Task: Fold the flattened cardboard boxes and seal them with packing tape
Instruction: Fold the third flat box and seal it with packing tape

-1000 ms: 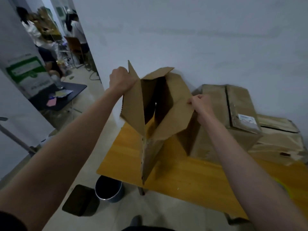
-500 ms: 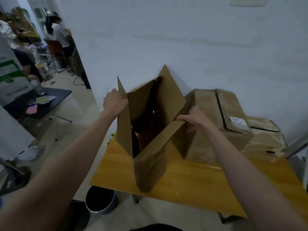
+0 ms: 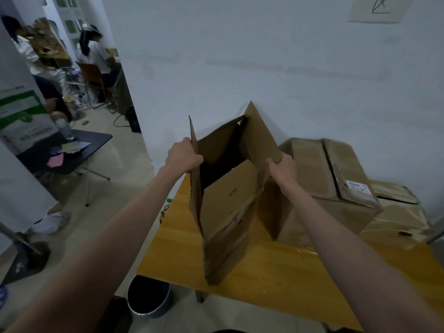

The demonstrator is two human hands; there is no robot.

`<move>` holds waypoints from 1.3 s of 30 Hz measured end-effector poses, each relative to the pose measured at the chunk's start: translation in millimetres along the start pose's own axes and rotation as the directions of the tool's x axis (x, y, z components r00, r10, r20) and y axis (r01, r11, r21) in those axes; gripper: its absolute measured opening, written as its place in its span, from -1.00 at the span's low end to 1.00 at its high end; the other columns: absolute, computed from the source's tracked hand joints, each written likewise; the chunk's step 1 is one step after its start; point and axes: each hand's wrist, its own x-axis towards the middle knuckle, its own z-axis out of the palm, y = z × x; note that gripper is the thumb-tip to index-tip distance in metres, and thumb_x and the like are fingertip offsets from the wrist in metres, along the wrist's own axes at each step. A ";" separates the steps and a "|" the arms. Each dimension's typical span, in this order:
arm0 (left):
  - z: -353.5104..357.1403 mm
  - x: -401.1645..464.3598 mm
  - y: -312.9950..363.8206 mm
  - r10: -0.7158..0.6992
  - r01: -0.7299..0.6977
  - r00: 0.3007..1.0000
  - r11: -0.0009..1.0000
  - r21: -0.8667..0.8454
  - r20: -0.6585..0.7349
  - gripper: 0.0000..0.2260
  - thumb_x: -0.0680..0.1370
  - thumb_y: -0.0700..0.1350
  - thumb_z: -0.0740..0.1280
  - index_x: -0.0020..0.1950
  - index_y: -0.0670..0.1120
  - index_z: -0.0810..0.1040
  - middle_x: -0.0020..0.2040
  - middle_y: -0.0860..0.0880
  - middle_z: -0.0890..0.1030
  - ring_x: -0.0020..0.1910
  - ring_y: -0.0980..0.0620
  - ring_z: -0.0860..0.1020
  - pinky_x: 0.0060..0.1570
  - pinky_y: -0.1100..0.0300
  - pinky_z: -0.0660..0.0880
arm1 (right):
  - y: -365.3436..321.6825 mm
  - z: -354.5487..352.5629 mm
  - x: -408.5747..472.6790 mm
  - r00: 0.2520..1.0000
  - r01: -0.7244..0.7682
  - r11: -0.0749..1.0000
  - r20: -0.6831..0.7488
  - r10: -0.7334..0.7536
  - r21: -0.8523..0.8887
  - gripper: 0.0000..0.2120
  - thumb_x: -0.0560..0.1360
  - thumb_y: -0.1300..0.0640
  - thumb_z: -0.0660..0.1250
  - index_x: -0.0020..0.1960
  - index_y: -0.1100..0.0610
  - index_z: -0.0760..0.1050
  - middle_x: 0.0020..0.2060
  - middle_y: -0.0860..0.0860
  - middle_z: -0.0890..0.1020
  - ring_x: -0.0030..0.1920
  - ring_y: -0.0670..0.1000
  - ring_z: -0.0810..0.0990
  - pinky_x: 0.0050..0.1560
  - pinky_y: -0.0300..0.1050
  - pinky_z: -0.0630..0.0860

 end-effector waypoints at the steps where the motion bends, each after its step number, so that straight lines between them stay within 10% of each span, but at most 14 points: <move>1: -3.3 3.9 0.4 0.000 0.000 1.000 1.000 -0.001 -0.024 -0.76 0.43 -0.21 0.31 0.07 -0.13 0.39 -0.15 -0.08 0.46 -0.21 -0.04 0.49 -0.30 0.13 0.50 | 1.2 -3.9 -1.1 1.000 0.006 1.000 -0.024 -0.006 0.005 -0.92 0.59 0.14 0.30 0.01 0.07 0.57 -0.05 0.10 0.66 -0.11 0.10 0.64 -0.01 0.05 0.62; 10: -27.2 41.5 -26.2 -0.068 0.060 0.996 0.991 -0.120 -0.065 -0.96 0.43 -0.26 0.27 -0.18 -0.19 0.41 -0.08 -0.22 0.55 -0.24 -0.10 0.51 -0.38 0.15 0.43 | 32.0 -35.4 -21.9 0.987 -0.068 0.997 -0.150 0.063 -0.032 -0.93 0.53 0.11 0.35 -0.12 0.05 0.57 -0.21 -0.02 0.65 -0.16 0.03 0.62 -0.09 -0.01 0.61; 16: -22.9 52.7 -40.8 0.020 -0.019 1.000 0.985 -0.169 0.002 -0.25 0.46 -0.21 0.38 0.59 -0.05 0.13 0.19 -0.17 0.47 0.09 -0.17 0.52 -0.05 0.03 0.50 | 27.9 -28.0 -27.5 0.961 -0.087 0.991 -0.272 0.056 -0.104 -0.90 0.54 0.11 0.33 -0.15 0.08 0.55 -0.31 -0.07 0.58 -0.29 -0.10 0.53 -0.37 -0.25 0.30; 23: -0.4 30.7 -51.2 0.387 -0.351 0.922 0.842 0.410 -0.004 -0.50 0.51 -0.27 0.36 0.45 -0.14 0.40 0.50 -0.18 0.27 0.47 -0.20 0.22 0.40 -0.04 0.29 | 22.7 -23.1 -36.3 0.921 0.001 0.996 -0.388 -0.034 -0.085 -0.30 0.51 0.18 0.44 0.50 -0.06 0.14 0.42 0.08 0.43 0.33 0.12 0.49 0.27 0.12 0.50; 26: 17.5 12.4 -50.1 0.402 -0.407 0.911 0.846 0.343 0.091 -0.45 0.51 -0.40 0.32 0.48 -0.08 0.38 0.38 -0.13 0.45 0.38 -0.14 0.39 0.28 0.00 0.43 | 26.4 -18.4 -43.2 0.894 0.026 0.943 -0.415 -0.171 -0.331 -0.40 0.53 0.19 0.41 0.48 0.00 0.23 0.41 0.18 0.36 0.09 0.17 0.56 0.00 -0.03 0.48; 28: 26.0 0.9 -49.9 0.403 -0.432 0.901 0.866 0.251 0.160 -0.49 0.58 -0.33 0.29 0.51 -0.05 0.34 0.31 -0.13 0.54 0.25 -0.12 0.52 0.18 0.04 0.50 | 30.1 -20.6 -42.9 0.914 0.017 0.895 -0.355 -0.194 -0.446 -0.58 0.54 0.13 0.41 0.36 0.07 0.41 0.36 0.23 0.33 -0.03 0.18 0.58 -0.06 -0.05 0.48; 30: 29.7 -9.3 -48.2 0.390 -0.412 0.898 0.908 0.080 0.203 -0.63 0.70 -0.04 0.15 0.51 -0.05 0.34 0.29 -0.12 0.58 0.21 -0.11 0.55 0.16 0.07 0.49 | 35.0 -25.3 -38.9 0.936 -0.021 0.765 -0.282 -0.212 -0.643 -0.68 0.50 0.04 0.44 0.22 0.08 0.56 0.39 0.26 0.32 0.29 0.29 0.43 0.29 0.11 0.38; 33: 25.5 -28.3 -42.6 0.321 -0.269 0.893 0.943 -0.197 0.314 -0.29 0.58 0.42 -0.11 0.51 0.00 0.37 0.43 -0.07 0.48 0.41 -0.11 0.42 0.37 0.02 0.28 | 40.1 -28.9 -29.1 0.930 0.122 0.543 -0.097 -0.356 -0.831 -0.79 0.45 0.16 0.47 0.07 0.13 0.64 0.55 0.20 0.19 0.58 0.27 0.02 0.54 0.18 -0.15; 36: 20.7 -37.1 -38.2 0.312 -0.228 0.865 0.942 -0.248 0.392 -0.15 0.43 0.58 -0.05 0.42 0.03 0.48 0.43 -0.09 0.48 0.45 -0.15 0.38 0.49 -0.23 0.19 | 37.1 -26.9 -22.4 0.933 0.358 0.700 0.217 -0.286 -0.618 -0.52 0.51 0.41 0.31 0.36 0.08 0.50 0.47 0.12 0.39 0.50 0.19 0.31 0.48 0.09 0.30; 39: 15.9 -31.2 -37.9 0.360 -0.235 0.848 0.914 -0.332 0.389 -0.51 0.46 0.40 0.29 0.08 0.05 0.68 0.34 0.01 0.57 0.37 -0.03 0.48 0.43 -0.09 0.31 | 38.9 -28.5 -19.4 0.913 0.353 0.867 0.334 -0.235 -0.353 -0.60 0.63 0.34 0.12 0.40 0.09 0.47 0.28 0.09 0.59 0.30 0.10 0.54 0.25 -0.14 0.43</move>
